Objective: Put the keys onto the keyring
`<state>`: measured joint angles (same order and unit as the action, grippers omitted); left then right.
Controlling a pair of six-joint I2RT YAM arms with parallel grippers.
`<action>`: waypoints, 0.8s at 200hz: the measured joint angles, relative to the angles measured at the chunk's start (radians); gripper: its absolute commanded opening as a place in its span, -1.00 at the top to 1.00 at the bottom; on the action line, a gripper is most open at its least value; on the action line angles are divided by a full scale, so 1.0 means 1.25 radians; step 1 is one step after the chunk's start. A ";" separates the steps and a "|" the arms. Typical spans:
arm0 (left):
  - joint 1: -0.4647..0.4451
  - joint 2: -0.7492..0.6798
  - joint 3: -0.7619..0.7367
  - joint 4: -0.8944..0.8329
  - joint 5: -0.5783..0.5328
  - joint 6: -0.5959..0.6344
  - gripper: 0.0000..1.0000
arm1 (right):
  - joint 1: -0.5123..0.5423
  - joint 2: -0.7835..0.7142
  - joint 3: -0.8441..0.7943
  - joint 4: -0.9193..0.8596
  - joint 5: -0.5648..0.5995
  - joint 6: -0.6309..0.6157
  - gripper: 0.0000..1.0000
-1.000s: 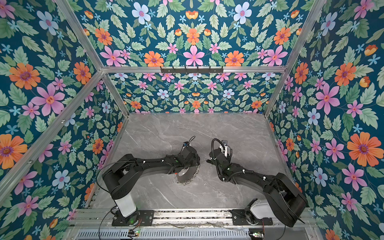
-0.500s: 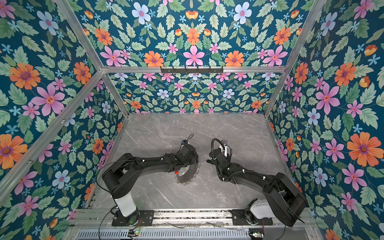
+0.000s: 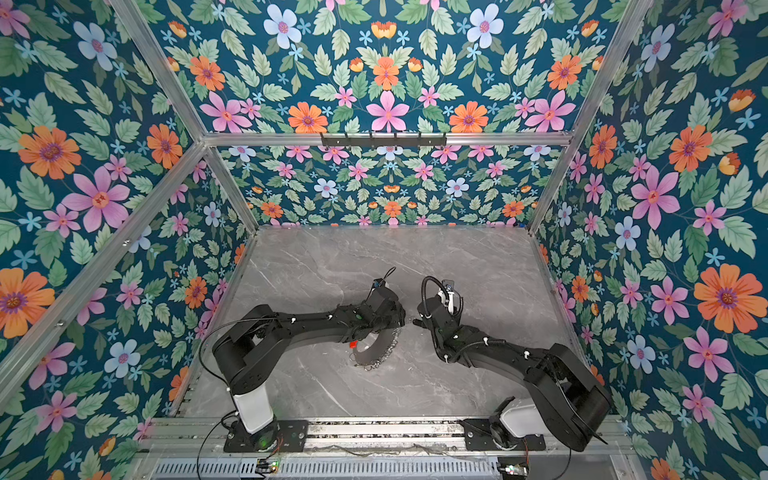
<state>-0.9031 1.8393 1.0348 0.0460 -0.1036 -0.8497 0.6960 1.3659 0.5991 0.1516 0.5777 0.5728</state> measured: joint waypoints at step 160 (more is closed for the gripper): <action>0.010 0.017 0.000 -0.013 -0.044 -0.012 -0.28 | 0.000 0.002 0.000 0.000 0.000 0.000 0.17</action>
<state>-0.8902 1.8603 1.0344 0.0303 -0.1581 -0.8642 0.6956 1.3678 0.5995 0.1516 0.5774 0.5732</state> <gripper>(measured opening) 0.647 0.417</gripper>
